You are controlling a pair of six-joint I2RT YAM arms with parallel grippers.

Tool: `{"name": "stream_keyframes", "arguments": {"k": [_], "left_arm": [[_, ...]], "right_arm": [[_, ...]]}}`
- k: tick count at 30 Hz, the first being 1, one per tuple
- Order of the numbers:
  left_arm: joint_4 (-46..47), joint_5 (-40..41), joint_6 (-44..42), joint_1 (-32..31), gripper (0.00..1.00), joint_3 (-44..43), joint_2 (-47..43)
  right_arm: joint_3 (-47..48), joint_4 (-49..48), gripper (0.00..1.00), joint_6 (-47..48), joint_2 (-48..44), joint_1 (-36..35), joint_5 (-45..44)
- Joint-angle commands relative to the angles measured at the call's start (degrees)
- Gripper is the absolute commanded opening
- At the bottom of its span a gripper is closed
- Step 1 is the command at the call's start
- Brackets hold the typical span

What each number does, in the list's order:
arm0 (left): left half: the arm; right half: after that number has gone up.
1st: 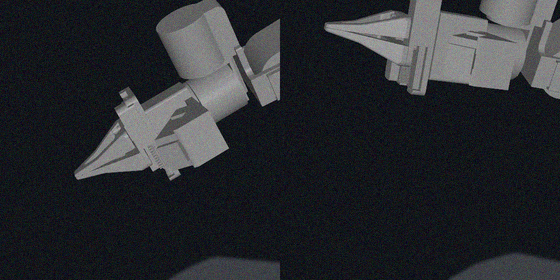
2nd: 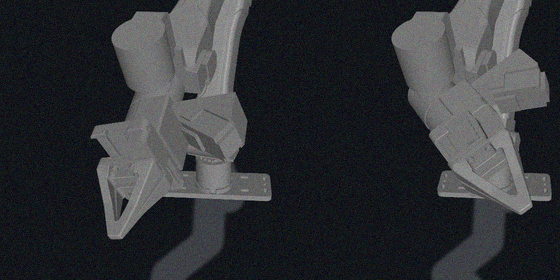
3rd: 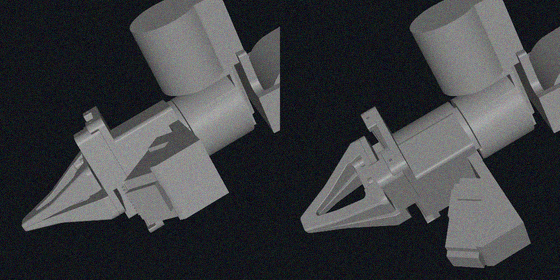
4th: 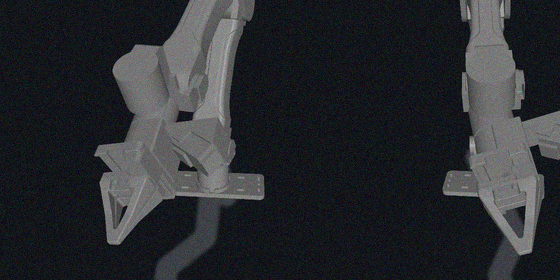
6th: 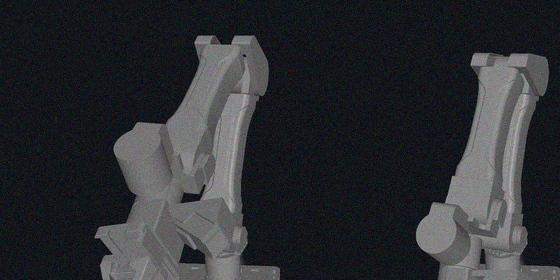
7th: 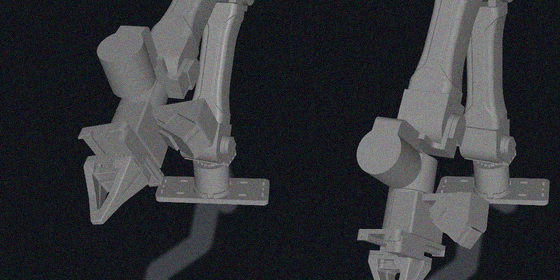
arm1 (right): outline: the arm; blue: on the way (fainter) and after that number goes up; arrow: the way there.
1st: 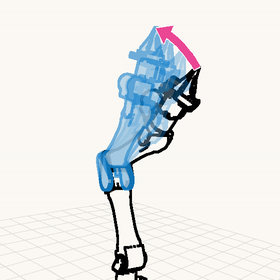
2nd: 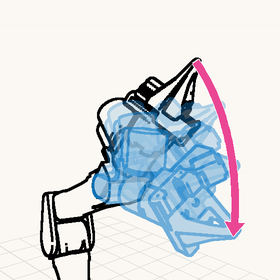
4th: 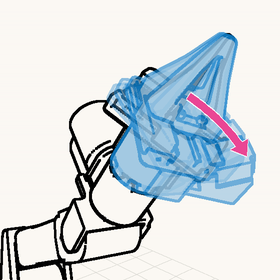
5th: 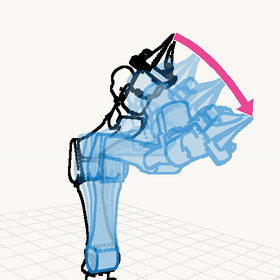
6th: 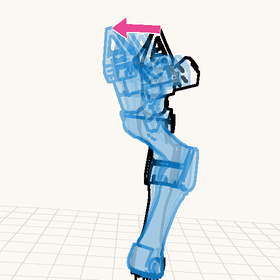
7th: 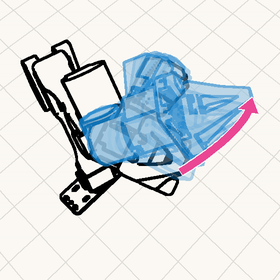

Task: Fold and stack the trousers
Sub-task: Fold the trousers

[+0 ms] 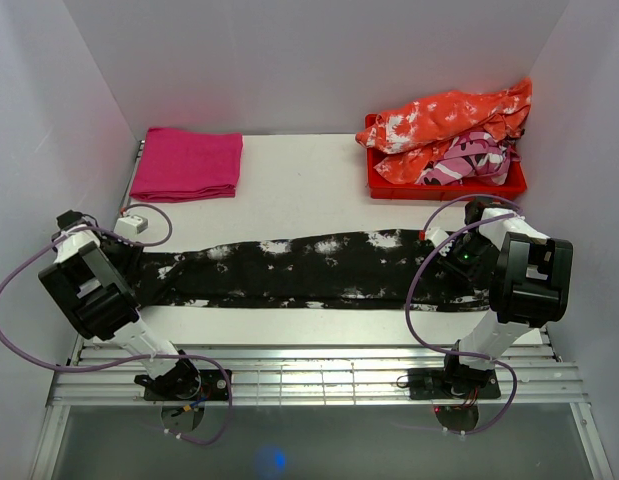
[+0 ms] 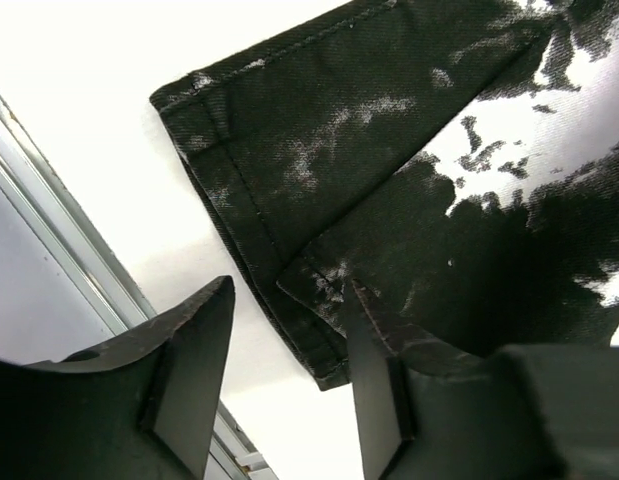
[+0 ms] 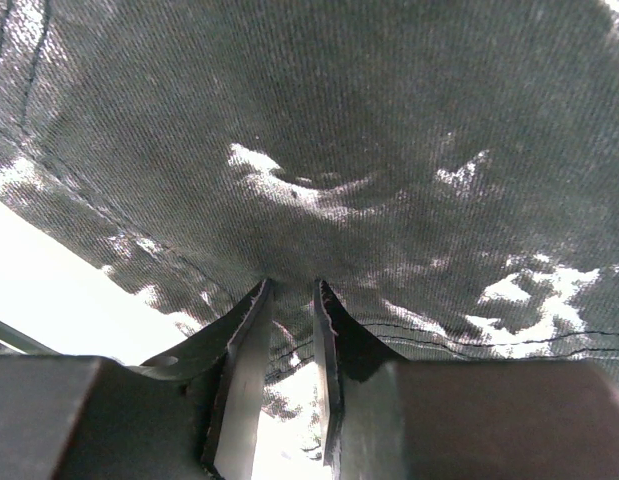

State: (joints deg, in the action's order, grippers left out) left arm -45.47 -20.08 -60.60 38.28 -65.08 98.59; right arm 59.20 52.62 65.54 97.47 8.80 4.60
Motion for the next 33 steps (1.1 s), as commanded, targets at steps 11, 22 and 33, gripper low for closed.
{"name": "stream_keyframes", "arguments": {"k": [11,22,33], "left_arm": [[-2.78,0.21,1.27,-0.67,0.42,-1.10,3.19],[-4.62,1.97,-0.31,-0.66,0.01,-6.28,1.26],[-3.92,1.45,1.36,-2.77,0.00,-11.65,4.25]], "right_arm": [[-1.01,-2.87,0.26,1.61,2.11,0.34,-4.25],[-2.24,-4.54,0.19,2.93,1.32,0.34,-6.62],[-3.48,-5.51,0.16,3.98,0.26,0.34,-8.03]]}}
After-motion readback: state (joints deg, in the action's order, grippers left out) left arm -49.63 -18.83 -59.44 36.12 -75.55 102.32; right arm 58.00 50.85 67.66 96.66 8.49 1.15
